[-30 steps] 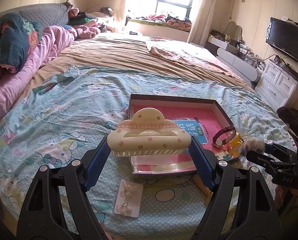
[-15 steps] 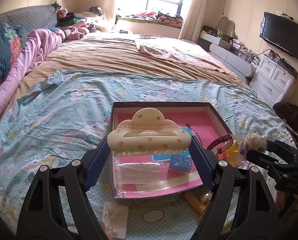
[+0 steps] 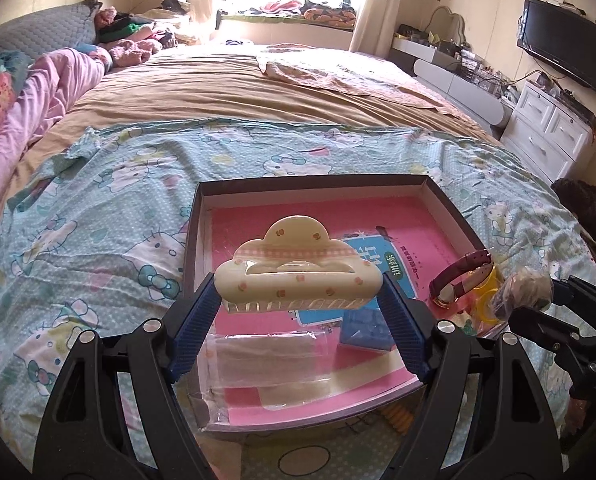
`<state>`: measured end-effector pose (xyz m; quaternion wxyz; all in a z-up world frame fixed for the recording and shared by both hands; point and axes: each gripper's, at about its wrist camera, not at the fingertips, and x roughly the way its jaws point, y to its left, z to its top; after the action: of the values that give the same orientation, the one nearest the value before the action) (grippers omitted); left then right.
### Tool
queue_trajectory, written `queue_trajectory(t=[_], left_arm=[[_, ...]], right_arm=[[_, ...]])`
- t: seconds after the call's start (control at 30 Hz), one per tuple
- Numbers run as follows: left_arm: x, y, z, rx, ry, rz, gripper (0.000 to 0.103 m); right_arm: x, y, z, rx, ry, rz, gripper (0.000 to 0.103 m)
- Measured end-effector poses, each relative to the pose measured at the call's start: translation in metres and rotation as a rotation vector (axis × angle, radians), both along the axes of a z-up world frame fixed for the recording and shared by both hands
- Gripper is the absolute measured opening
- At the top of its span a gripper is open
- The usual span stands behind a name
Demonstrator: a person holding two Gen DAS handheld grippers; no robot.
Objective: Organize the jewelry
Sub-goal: 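Carry the cloud clip over the tray with the left gripper while the right carries the clear bag there, then lower the cloud clip into the tray and open the left gripper while the right releases the bag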
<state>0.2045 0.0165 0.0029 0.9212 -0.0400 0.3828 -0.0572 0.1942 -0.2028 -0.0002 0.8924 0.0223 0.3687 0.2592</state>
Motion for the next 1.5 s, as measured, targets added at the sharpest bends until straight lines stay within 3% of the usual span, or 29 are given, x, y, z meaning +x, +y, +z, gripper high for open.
queue_trajectory(t=[0.9, 1.5], left_arm=[[0.019, 0.019, -0.033, 0.006, 0.079, 0.025, 0.072], [0.013, 0.017, -0.029, -0.007, 0.068, 0.017, 0.072]], right_arm=[[0.017, 0.036, -0.04, -0.09, 0.086, 0.03, 0.065], [0.016, 0.034, -0.043, -0.076, 0.126, 0.016, 0.068]])
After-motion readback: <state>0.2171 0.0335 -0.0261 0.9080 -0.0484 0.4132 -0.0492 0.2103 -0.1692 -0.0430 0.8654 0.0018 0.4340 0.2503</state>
